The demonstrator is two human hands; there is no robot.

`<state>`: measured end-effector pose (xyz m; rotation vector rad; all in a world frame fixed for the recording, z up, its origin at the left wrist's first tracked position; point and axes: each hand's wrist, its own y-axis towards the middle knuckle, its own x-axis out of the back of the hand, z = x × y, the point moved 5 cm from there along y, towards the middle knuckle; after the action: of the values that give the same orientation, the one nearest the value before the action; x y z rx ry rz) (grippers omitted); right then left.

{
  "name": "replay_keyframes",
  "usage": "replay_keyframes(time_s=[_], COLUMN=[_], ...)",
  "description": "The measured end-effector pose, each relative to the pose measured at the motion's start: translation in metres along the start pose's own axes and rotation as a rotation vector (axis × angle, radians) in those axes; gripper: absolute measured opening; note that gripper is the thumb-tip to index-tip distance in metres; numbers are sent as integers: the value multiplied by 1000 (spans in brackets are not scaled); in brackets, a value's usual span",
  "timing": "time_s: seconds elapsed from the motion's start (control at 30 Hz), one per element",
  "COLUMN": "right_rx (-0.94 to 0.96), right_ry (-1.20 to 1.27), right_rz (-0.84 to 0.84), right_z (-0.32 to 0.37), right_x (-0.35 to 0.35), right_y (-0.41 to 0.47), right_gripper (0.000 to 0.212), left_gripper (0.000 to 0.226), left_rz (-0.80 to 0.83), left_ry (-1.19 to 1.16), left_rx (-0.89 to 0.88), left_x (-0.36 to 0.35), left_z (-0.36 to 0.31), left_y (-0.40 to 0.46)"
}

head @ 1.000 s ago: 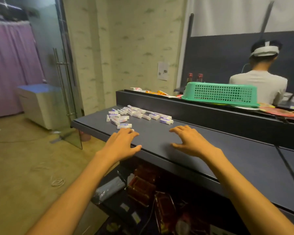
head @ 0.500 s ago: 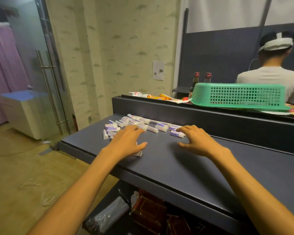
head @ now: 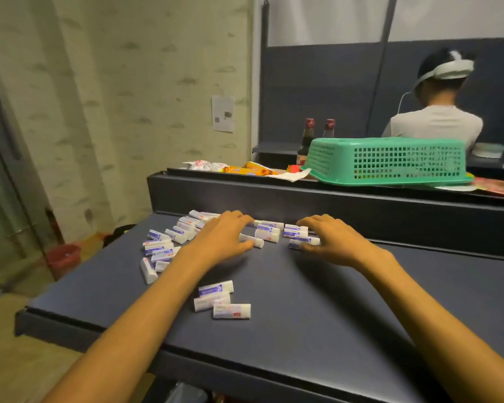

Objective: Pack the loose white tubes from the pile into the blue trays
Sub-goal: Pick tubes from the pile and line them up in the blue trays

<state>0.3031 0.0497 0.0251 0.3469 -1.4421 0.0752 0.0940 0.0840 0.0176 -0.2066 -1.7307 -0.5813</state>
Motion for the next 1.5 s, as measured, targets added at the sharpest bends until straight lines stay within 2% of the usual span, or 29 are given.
replay_keyframes(time_s=[0.33,0.47,0.7,0.83,0.93,1.07,1.17,1.37,1.5], right_rx=[-250,-328,-325,-281,-259,-254,-259,-257,-285], right_ry=[34,25,30,40,42,52,52,39,104], right_rz=[-47,-76,-59,-3,25,46,60,37,21], right_z=[2,-8,-11,-9,-9,-11,-15,-18,-19], right_x=[-5,-2,-9,-17,-22,-26,-31,-36,-33], right_y=[3,-4,-1,5,10,13,14,16,13], right_gripper=[49,44,38,31,26,25,27,17,15], left_gripper=[27,17,25,19,17,28,28,30,40], left_rz=[149,200,241,261,228,141,92,73,79], left_ry=[-89,-131,-136,-178,-199,-203,-246,-376,-437], left_rx=[-262,-290,-271,-260,-230,-222,-252,-233,-235], left_x=[-26,-35,-45,-47,-42,-31,-22,-8,-3], left_z=[7,7,8,11,12,14,14,13,11], left_y=[63,74,87,83,80,79,72,59,49])
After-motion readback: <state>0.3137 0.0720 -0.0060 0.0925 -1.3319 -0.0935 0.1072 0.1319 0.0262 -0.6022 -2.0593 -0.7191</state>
